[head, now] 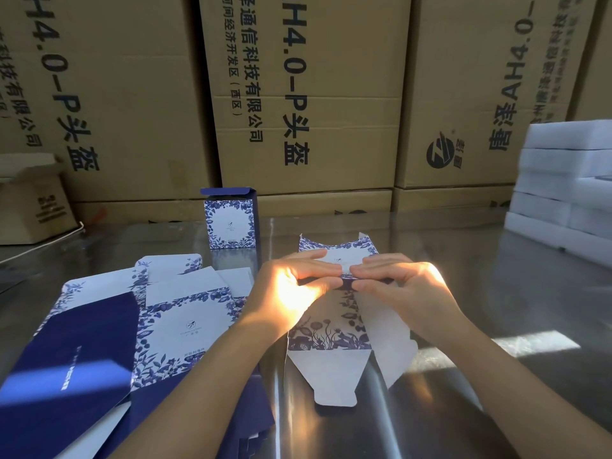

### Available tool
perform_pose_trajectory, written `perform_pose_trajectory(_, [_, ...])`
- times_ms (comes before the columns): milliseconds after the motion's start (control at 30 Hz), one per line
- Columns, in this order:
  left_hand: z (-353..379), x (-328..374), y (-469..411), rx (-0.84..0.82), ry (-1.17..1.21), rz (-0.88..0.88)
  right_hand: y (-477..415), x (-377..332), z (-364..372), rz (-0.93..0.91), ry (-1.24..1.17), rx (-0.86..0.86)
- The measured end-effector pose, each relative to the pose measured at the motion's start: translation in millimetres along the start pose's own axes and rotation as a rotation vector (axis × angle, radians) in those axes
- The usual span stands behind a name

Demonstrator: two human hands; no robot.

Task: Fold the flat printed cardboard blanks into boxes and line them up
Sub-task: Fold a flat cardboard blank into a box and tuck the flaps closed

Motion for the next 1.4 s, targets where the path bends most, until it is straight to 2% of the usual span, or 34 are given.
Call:
perform_pose_trajectory(233, [-1,0,0,-0.037,0.031,-0.021,-1,-1,-3,0.004,0.043,-0.017])
perform_pose_trajectory(433, [-26,-6,-1,0.035,0.093,-0.037,1,6,-13,0.023,-0.085,0.024])
perform_pose_trajectory(700, [-41,-9,-2,0.049,0.109,-0.043,3,5,-12,0.000,-0.083,0.055])
perform_pose_trajectory(1033, [-37,-7,-2,0.038,0.063,-0.013,4,-6,-20,-0.089,0.119,0.112])
perform_pose_trajectory(1400, [-37,6,4,0.144,-0.020,0.057,9,-14,-17,-0.129,0.249,0.174])
Point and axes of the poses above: each hand's wrist, its own y-axis away from the middle knuckle, its own z-axis out of the palm, x = y × z, the point moved 8 cm from there along -y, towards the middle knuckle, and after that the axes turned 11 degrees about y, right-handed, at the moved point
